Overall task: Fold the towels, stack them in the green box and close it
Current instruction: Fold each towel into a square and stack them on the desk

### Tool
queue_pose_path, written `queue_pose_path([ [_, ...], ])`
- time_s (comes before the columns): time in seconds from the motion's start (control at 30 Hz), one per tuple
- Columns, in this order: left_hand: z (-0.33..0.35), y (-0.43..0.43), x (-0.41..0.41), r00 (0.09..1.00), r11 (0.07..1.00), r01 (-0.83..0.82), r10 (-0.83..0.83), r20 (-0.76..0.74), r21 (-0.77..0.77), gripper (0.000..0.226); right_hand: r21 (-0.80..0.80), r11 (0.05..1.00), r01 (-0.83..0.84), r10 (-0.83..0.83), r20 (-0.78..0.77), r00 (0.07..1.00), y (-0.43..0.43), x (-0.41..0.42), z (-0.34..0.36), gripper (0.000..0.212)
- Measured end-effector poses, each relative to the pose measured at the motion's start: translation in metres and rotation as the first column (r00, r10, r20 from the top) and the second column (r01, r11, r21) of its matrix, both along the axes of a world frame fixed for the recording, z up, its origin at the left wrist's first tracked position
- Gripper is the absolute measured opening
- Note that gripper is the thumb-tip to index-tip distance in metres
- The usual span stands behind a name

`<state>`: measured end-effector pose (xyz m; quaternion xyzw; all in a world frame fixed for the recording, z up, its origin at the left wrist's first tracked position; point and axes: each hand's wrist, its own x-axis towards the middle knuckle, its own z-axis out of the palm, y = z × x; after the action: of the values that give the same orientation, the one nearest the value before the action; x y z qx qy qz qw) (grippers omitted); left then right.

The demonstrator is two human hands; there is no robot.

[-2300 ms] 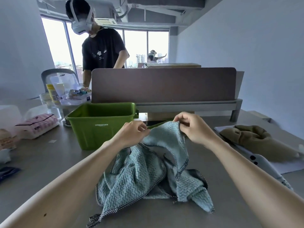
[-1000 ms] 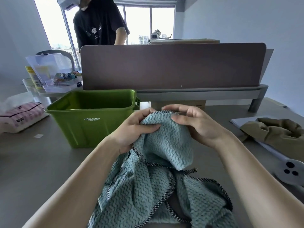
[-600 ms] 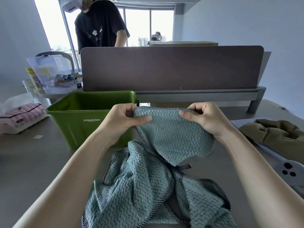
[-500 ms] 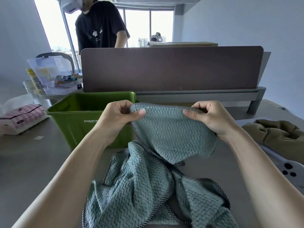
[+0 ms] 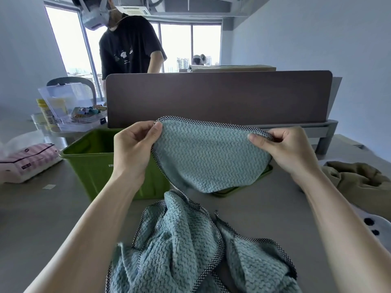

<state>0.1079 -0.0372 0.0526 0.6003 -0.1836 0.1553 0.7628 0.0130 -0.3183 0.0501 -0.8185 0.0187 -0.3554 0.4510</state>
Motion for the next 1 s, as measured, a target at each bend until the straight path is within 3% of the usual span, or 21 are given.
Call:
queue_pose_path([
  [0.13, -0.004, -0.007, -0.003, 0.979, 0.979, -0.189, 0.182, 0.093, 0.078, 0.008, 0.033, 0.998, -0.058, 0.060, -0.058, 0.996, 0.007, 0.001, 0.001, 0.073],
  [0.3, -0.005, -0.017, -0.012, 0.963, 0.965, -0.235, 0.216, 0.162, 0.112, 0.011, 0.121, 0.967, -0.226, 0.231, -0.028, 0.972, 0.018, 0.000, 0.007, 0.032],
  [0.37, -0.006, -0.016, -0.011, 0.972, 0.973, -0.200, 0.182, 0.147, 0.119, 0.011, 0.144, 0.950, -0.276, 0.278, 0.008, 0.961, 0.022, -0.004, 0.011, 0.028],
  [0.47, -0.004, -0.012, -0.009, 0.996, 0.997, -0.058, 0.054, 0.075, 0.042, 0.016, 0.178, 0.923, -0.340, 0.331, 0.079, 0.940, 0.023, -0.009, 0.014, 0.029],
  [0.57, 0.001, -0.007, -0.010, 0.976, 0.956, 0.208, -0.216, -0.014, -0.207, 0.023, 0.277, 0.875, -0.397, 0.371, 0.142, 0.918, 0.022, -0.012, 0.019, 0.011],
  [0.7, -0.001, 0.003, -0.012, 0.822, 0.767, 0.534, -0.570, 0.005, -0.354, 0.022, 0.460, 0.738, -0.493, 0.454, 0.200, 0.868, 0.019, -0.011, 0.016, 0.027],
  [0.83, -0.003, 0.001, -0.022, 0.556, 0.485, 0.782, -0.827, 0.086, -0.392, 0.012, 0.464, 0.555, -0.691, 0.662, 0.257, 0.704, 0.032, -0.015, 0.014, 0.011],
  [0.87, -0.003, -0.004, -0.025, 0.555, 0.509, 0.784, -0.831, 0.034, -0.356, 0.013, 0.453, 0.540, -0.709, 0.687, 0.249, 0.683, 0.039, -0.015, 0.013, 0.009],
  [0.93, -0.008, -0.018, -0.030, 0.637, 0.640, 0.728, -0.764, -0.102, -0.245, 0.017, 0.394, 0.566, -0.725, 0.713, 0.208, 0.670, 0.053, -0.013, 0.011, 0.015],
  [1.0, -0.010, -0.030, -0.038, 0.663, 0.673, 0.730, -0.740, -0.115, -0.122, 0.025, 0.328, 0.631, -0.703, 0.694, 0.166, 0.700, 0.067, -0.009, 0.007, 0.024],
])
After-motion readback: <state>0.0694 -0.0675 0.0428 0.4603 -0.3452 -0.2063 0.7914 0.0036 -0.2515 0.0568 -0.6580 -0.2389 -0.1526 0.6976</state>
